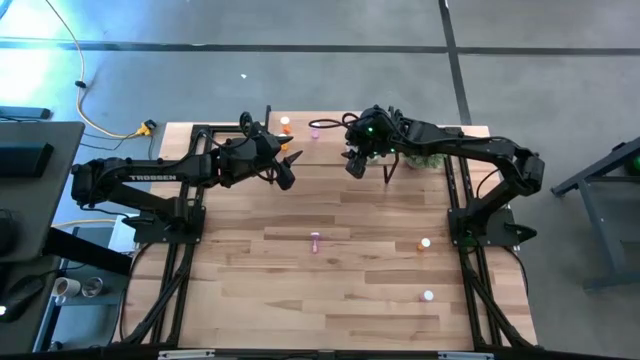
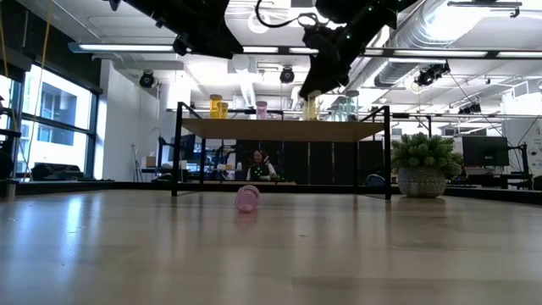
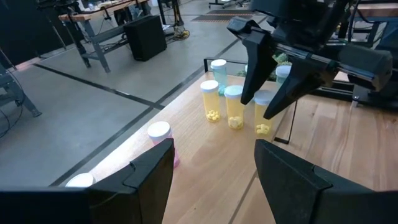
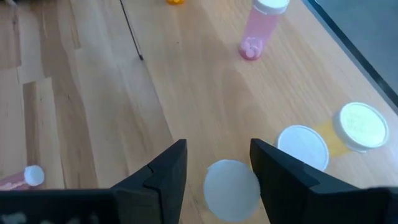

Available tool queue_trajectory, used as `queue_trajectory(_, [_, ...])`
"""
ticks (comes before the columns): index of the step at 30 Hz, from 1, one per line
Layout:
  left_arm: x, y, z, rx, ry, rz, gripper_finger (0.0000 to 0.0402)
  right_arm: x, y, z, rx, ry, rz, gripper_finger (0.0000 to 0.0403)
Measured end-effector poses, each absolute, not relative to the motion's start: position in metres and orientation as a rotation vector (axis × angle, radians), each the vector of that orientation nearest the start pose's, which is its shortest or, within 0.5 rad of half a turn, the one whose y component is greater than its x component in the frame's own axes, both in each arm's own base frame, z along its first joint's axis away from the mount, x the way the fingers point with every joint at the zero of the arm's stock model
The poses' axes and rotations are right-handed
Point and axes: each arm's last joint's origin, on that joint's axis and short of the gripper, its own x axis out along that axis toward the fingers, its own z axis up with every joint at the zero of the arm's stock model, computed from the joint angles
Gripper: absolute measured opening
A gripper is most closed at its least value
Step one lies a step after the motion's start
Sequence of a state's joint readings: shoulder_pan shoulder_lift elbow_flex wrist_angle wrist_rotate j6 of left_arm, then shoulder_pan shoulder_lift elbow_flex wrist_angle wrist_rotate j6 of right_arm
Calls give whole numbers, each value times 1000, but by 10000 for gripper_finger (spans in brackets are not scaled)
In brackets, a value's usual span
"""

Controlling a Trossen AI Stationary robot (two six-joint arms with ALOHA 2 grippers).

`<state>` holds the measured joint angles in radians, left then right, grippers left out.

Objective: Pick and place medicine bottles onto shelf by color
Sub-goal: Put the yellow pill bottle on the shelf aligned with the other yellow pill bottles, then put the bottom pink pill bottle on the shelf aligned with the other pink pill bottle

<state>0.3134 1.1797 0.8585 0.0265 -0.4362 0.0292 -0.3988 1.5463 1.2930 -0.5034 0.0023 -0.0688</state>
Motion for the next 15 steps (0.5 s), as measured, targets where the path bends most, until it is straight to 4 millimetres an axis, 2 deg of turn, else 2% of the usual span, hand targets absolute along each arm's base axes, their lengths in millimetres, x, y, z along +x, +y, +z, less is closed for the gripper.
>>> queue_trajectory(15, [244,92,300,46,312,740,211,302,-126,312,74,713,-350,165])
